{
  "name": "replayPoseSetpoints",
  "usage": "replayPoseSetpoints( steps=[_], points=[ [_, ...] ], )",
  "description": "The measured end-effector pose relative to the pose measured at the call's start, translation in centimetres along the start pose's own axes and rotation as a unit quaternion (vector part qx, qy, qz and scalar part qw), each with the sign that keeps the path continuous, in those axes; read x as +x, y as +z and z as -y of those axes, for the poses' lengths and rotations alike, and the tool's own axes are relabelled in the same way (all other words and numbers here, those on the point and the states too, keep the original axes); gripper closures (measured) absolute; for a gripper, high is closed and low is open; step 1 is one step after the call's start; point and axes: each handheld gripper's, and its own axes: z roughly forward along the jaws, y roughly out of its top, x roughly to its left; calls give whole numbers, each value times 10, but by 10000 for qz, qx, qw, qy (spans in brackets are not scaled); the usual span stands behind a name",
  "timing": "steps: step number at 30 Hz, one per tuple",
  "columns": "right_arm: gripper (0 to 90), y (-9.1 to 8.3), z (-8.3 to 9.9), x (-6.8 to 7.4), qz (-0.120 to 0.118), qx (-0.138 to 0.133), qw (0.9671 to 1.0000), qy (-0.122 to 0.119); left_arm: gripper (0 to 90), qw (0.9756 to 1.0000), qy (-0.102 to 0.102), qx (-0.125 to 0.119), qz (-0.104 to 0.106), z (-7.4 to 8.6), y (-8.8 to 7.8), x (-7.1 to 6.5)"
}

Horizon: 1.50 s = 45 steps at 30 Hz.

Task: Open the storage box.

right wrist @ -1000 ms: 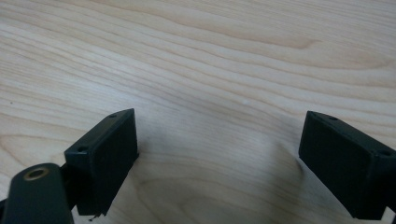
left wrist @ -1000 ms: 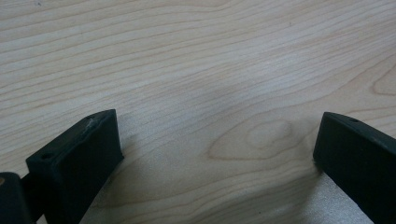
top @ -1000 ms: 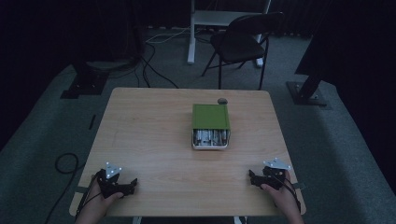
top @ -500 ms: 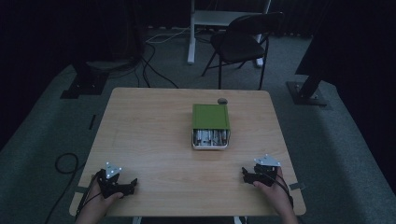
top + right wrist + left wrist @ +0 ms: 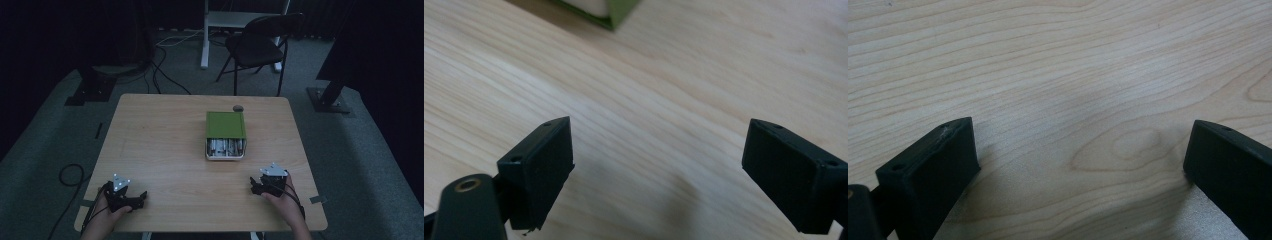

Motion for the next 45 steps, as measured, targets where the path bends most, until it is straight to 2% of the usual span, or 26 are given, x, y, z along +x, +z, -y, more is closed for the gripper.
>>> replayPoseSetpoints(
  steps=[10, 19, 21, 28, 29, 30, 31, 32, 34, 36, 37, 38, 39, 40, 41, 42, 45],
  points=[
    [133, 5, -12, 19, 103, -213, 9978, -626, 14, 10000, 0, 2, 0, 0, 0, 0],
    [133, 8, -18, 32, 197, -303, 9955, -871, 14, 10000, -8, -7, 0, 0, 0, 0],
    [134, 10, -20, 39, 175, -334, 9935, -1075, 14, 10000, -10, -7, 2, 0, 0, 0],
    [144, 14, -25, 54, 219, -332, 9877, -1510, 14, 10000, -12, -7, 1, 0, 0, 0],
    [144, 14, -25, 54, 219, -332, 9877, -1510, 14, 10000, -12, -7, 1, 0, 0, 0],
    [144, 15, -26, 58, 218, -323, 9853, -1663, 14, 10000, -11, -5, 1, 0, 0, 0],
    [144, 15, -26, 58, 218, -323, 9853, -1663, 14, 10000, -11, -5, 1, 0, 0, 0],
    [185, 16, -26, 62, 334, -323, 9811, -1877, 14, 10000, -11, -6, 1, 0, 0, 0],
    [185, 16, -27, 65, 425, -326, 9765, -2089, 14, 10000, -11, -6, 0, 0, 0, 0],
    [186, 17, -29, 68, 457, -358, 9735, -2212, 14, 10000, -11, -6, 2, 0, 0, 0],
    [187, 17, -29, 69, 527, -386, 9705, -2321, 14, 10000, -13, -8, 0, 0, 0, 0],
    [187, 17, -30, 71, 625, -372, 9655, -2499, 14, 10000, -12, -8, 0, 0, 0, 0],
    [187, 17, -30, 71, 625, -372, 9655, -2499, 14, 10000, -12, -8, 0, 0, 0, 0],
    [187, 17, -32, 74, 630, -404, 9630, -2588, 14, 10000, -9, -2, 2, 0, 0, 0],
    [187, 17, -32, 75, 630, -402, 9623, -2617, 14, 10000, -12, -3, 2, 0, 0, 0],
    [197, 18, -33, 77, 661, -405, 9590, -2726, 14, 10000, -11, -2, 2, 0, 0, 0],
    [221, 18, -34, 79, 704, -448, 9572, -2772, 14, 10000, -10, 0, 2, 0, 0, 0]
  ],
)
